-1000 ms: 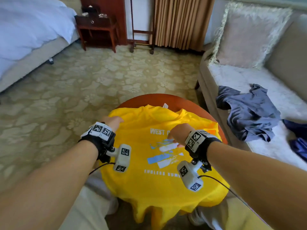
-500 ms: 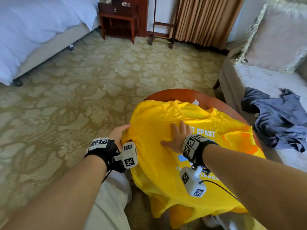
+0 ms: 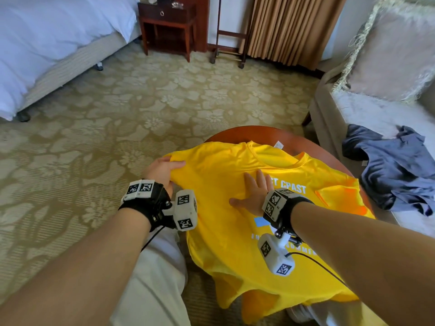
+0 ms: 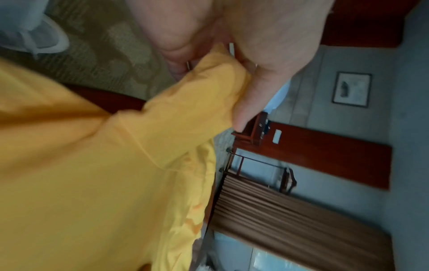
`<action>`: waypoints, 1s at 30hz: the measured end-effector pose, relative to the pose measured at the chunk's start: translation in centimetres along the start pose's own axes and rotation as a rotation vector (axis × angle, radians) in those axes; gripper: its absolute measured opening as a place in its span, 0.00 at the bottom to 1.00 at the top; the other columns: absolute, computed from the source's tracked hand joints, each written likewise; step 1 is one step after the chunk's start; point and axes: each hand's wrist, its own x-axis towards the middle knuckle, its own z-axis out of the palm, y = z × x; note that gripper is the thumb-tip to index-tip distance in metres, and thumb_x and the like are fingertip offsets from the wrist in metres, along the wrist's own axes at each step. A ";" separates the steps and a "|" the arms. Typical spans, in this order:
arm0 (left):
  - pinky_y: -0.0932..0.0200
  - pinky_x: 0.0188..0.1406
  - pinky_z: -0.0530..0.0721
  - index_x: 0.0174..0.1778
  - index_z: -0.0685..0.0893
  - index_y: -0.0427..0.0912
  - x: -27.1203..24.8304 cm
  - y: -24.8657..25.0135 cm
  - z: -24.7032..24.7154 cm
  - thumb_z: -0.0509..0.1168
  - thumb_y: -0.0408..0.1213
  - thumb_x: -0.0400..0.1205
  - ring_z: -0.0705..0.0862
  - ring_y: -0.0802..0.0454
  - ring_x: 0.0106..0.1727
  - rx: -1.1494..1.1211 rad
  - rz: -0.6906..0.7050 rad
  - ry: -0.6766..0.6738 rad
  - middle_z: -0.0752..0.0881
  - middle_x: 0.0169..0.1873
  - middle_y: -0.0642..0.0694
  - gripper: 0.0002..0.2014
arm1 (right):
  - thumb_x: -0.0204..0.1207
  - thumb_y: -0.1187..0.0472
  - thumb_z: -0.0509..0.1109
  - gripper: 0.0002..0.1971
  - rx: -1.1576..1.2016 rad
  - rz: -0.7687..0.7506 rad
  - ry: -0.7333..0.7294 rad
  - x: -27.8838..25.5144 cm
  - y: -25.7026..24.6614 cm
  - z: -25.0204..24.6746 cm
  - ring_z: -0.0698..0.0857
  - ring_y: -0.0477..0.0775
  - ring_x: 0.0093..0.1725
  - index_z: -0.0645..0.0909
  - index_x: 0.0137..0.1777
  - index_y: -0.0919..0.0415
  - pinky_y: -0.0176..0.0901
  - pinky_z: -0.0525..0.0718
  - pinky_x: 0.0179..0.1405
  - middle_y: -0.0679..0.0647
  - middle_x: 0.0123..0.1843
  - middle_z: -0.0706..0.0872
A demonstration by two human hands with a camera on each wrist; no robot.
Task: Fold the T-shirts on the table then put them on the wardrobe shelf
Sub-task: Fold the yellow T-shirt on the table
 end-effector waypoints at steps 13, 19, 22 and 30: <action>0.65 0.49 0.84 0.44 0.89 0.57 -5.2 -0.9 7.1 0.77 0.34 0.73 0.85 0.57 0.51 1.063 0.725 -0.397 0.87 0.49 0.57 0.11 | 0.72 0.50 0.73 0.41 0.511 0.184 0.172 0.0 2.8 -5.1 0.69 0.65 0.77 0.58 0.84 0.53 0.60 0.80 0.66 0.53 0.85 0.54; 0.50 0.61 0.84 0.45 0.91 0.53 -5.8 -0.8 8.9 0.78 0.43 0.74 0.85 0.52 0.56 1.107 0.428 -0.620 0.89 0.49 0.52 0.05 | 0.80 0.56 0.63 0.29 0.504 0.457 0.291 -0.3 8.4 -7.3 0.78 0.68 0.67 0.62 0.79 0.64 0.56 0.81 0.58 0.64 0.73 0.71; 0.46 0.61 0.84 0.26 0.90 0.59 -4.2 -0.5 9.1 0.79 0.40 0.73 0.87 0.49 0.54 1.018 0.454 -0.389 0.90 0.42 0.54 0.11 | 0.86 0.57 0.58 0.27 0.500 0.551 0.318 -0.3 11.0 -7.9 0.68 0.63 0.77 0.58 0.81 0.68 0.51 0.69 0.73 0.63 0.79 0.67; 0.57 0.34 0.77 0.51 0.81 0.36 -1.6 1.6 11.6 0.71 0.40 0.81 0.75 0.47 0.38 1.191 0.246 -0.041 0.79 0.45 0.39 0.11 | 0.75 0.63 0.68 0.24 0.506 0.525 0.394 -1.3 18.1 -10.3 0.78 0.67 0.68 0.75 0.70 0.68 0.54 0.77 0.63 0.68 0.69 0.78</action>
